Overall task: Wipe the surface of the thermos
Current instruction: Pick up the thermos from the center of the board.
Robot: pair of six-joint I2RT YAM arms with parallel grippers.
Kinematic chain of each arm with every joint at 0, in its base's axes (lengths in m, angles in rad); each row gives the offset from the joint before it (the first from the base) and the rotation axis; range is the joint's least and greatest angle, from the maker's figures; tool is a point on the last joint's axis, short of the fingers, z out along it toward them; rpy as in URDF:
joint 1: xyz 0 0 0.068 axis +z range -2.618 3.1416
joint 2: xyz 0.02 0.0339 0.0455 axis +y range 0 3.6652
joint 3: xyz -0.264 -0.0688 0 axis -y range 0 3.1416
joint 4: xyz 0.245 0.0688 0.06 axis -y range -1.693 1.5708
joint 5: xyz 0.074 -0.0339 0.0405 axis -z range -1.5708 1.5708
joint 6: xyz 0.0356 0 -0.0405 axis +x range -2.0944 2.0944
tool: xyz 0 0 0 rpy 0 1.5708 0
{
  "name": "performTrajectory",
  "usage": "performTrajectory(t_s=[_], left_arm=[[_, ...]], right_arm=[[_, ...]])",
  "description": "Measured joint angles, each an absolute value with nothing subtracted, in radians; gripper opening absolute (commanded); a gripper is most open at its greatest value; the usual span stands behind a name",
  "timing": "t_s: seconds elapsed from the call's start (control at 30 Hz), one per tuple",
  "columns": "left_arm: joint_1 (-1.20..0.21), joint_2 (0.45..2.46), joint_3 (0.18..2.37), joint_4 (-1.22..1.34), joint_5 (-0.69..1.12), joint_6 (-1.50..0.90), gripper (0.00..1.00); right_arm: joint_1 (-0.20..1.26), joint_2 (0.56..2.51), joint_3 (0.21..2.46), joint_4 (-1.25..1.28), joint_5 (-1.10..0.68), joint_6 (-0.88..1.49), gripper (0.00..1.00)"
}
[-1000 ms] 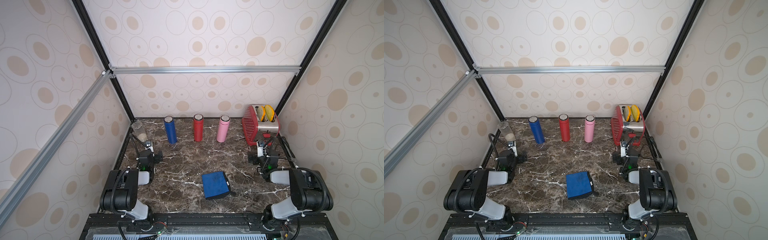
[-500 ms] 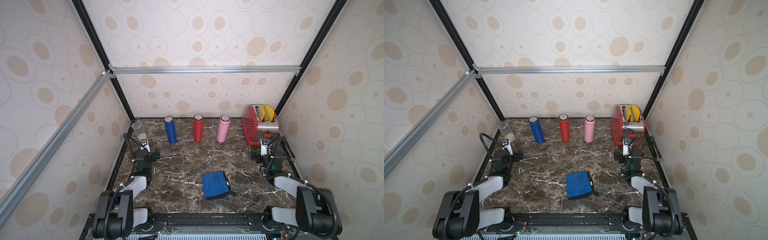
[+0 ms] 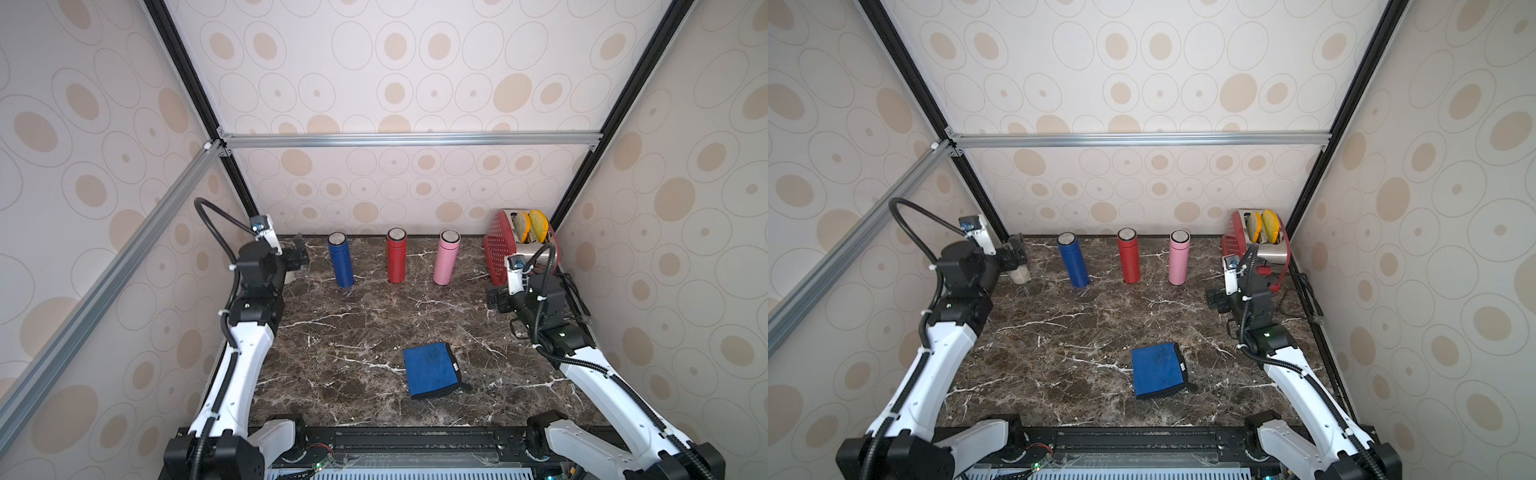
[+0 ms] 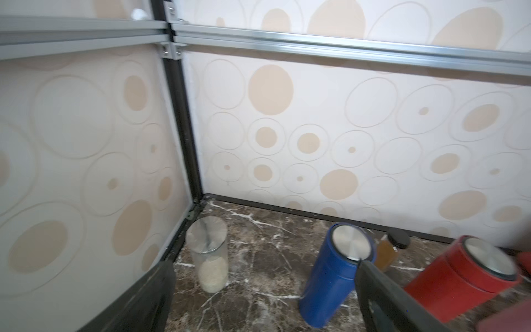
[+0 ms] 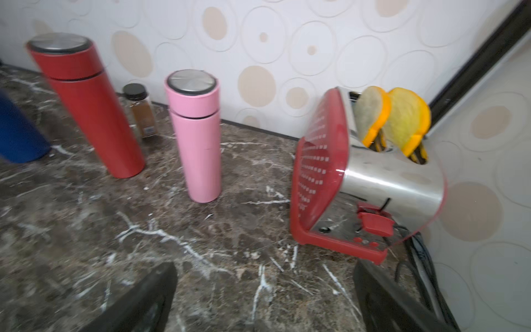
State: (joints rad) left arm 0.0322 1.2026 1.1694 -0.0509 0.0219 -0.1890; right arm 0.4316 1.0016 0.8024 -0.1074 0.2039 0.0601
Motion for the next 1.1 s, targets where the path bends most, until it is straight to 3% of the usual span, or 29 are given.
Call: performTrajectory(t_s=[0.13, 0.5, 0.87, 1.1], left_arm=[[0.028, 1.380, 1.398, -0.179, 0.142, -0.200, 0.99], [-0.009, 1.644, 1.650, -0.475, 0.229, -0.189, 0.99], [-0.099, 1.849, 1.978, -0.714, 0.204, -0.119, 0.99], [-0.130, 1.924, 2.017, -0.819, 0.163, -0.088, 0.99]], right_arm=[[0.598, 1.082, 0.868, -0.213, 0.257, 0.115, 1.00], [0.943, 1.314, 0.895, -0.343, 0.357, 0.290, 0.99], [1.054, 1.445, 0.935, -0.383, 0.361, 0.408, 0.98], [1.068, 1.465, 0.938, -0.385, 0.347, 0.438, 0.98]])
